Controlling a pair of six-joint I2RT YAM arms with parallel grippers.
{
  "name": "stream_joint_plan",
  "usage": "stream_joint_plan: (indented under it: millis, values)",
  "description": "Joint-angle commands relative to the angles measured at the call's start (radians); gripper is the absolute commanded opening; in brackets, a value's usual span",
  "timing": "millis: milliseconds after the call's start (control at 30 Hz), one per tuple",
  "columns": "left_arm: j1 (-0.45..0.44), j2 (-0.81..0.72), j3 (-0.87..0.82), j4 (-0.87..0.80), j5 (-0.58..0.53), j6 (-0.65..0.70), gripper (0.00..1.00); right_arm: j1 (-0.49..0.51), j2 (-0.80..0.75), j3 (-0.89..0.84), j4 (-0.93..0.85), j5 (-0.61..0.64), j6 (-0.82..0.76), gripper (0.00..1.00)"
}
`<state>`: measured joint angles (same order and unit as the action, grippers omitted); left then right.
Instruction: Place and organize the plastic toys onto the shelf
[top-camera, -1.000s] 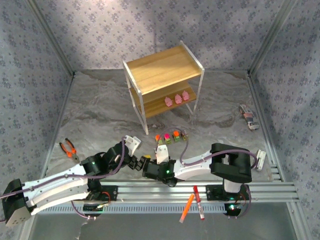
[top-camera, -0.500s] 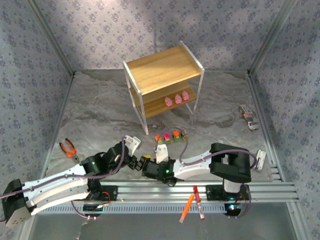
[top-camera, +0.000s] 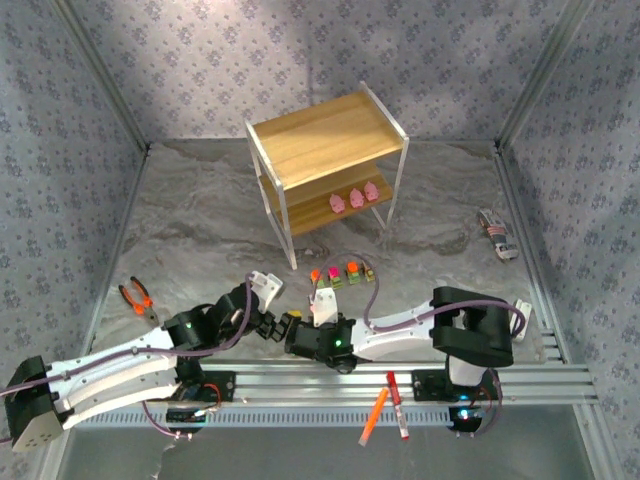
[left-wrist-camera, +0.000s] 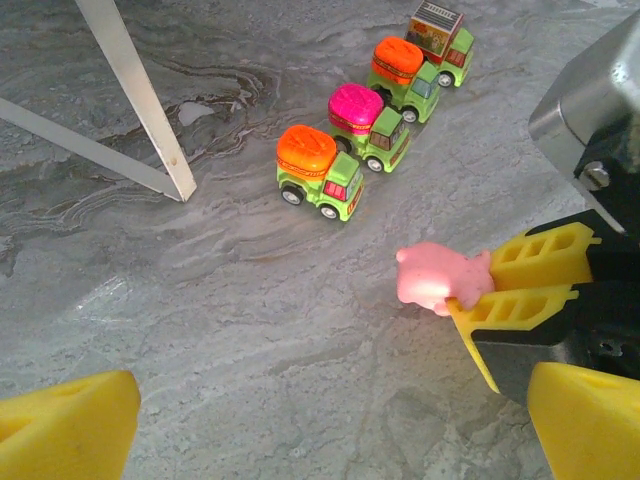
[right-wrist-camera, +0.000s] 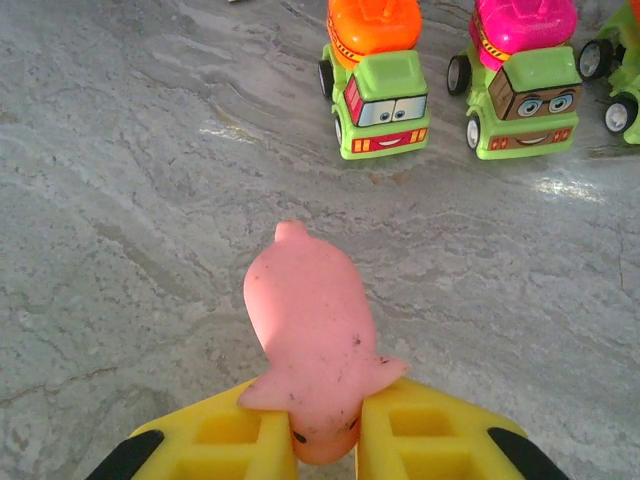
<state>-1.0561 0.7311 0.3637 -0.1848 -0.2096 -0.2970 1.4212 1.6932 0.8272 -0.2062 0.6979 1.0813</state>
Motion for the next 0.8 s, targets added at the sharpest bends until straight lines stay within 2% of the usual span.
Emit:
stream_joint_plan:
  millis: [0, 533, 767]
  values:
    - [0.001, -0.007, 0.036, -0.009, 0.003, 0.002, 0.99, 0.001, -0.003, -0.010, -0.040, 0.027, 0.024, 0.20]
    - [0.001, -0.012, 0.035, -0.012, -0.001, 0.002, 0.99, -0.010, -0.033, -0.022, -0.065, 0.001, 0.023, 0.20]
    - [0.001, -0.015, 0.035, -0.015, -0.002, 0.002, 0.99, -0.032, -0.078, 0.026, -0.173, -0.034, 0.031, 0.20]
